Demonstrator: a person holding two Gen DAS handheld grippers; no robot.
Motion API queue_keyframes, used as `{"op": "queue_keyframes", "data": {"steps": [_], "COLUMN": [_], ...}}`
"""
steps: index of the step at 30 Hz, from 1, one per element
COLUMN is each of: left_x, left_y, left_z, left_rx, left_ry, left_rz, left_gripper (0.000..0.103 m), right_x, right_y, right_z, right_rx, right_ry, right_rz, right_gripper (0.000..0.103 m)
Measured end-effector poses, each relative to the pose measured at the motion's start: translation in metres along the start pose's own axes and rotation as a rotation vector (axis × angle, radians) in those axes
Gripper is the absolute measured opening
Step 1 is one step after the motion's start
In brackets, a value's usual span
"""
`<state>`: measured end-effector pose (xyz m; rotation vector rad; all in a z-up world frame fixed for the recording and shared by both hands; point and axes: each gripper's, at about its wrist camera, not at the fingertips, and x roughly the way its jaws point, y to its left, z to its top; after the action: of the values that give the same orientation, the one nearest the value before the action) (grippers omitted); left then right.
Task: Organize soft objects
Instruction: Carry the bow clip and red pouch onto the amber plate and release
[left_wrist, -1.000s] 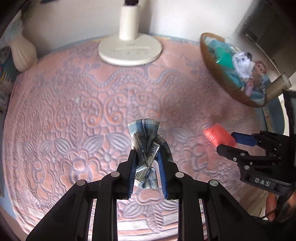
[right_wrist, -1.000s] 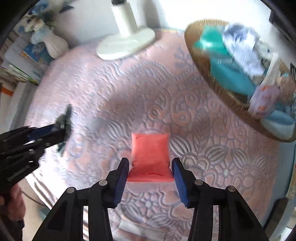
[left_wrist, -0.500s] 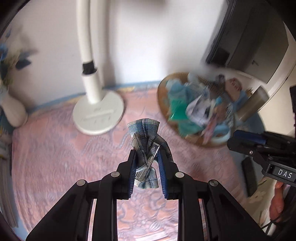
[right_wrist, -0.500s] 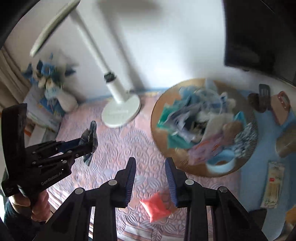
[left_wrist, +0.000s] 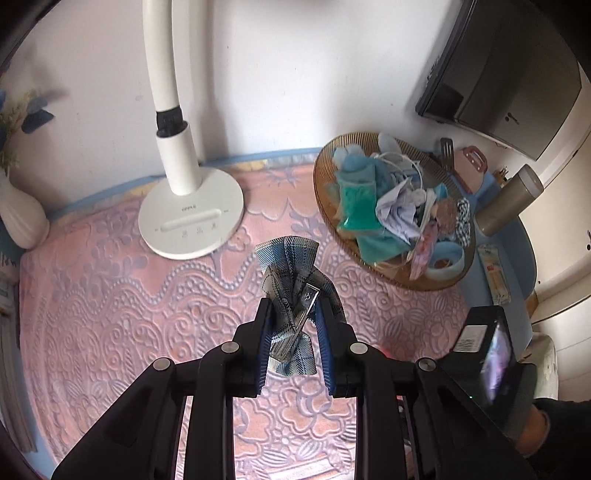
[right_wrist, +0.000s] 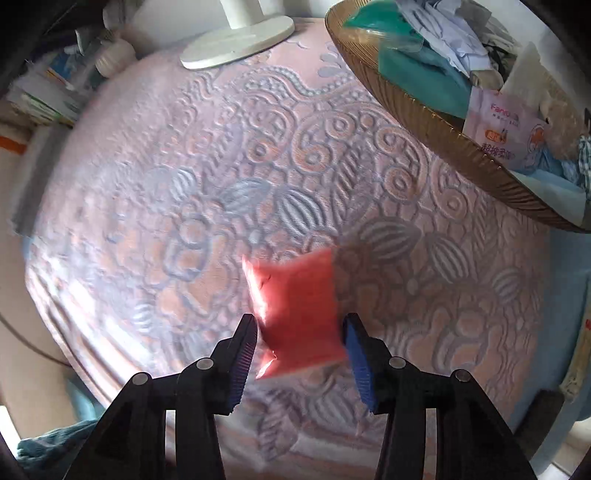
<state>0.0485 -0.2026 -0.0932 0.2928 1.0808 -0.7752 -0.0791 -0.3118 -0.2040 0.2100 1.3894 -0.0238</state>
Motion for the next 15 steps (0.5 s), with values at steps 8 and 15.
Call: {"op": "queue_keyframes", "data": {"steps": [8, 15], "left_x": [-0.001, -0.03], "left_y": [-0.009, -0.038], "left_z": [0.003, 0.042], "left_rx": [0.018, 0.071], "left_ry": [-0.005, -0.115], "left_rz": [-0.017, -0.079], "left_gripper": [0.02, 0.02], "right_x": [-0.021, -0.149], "right_y": [0.02, -0.009], "right_z": [0.005, 0.023], "right_rx": [-0.059, 0.04], "right_ry": [-0.083, -0.374], "right_rz": [-0.032, -0.072], "right_gripper": [0.039, 0.039]}}
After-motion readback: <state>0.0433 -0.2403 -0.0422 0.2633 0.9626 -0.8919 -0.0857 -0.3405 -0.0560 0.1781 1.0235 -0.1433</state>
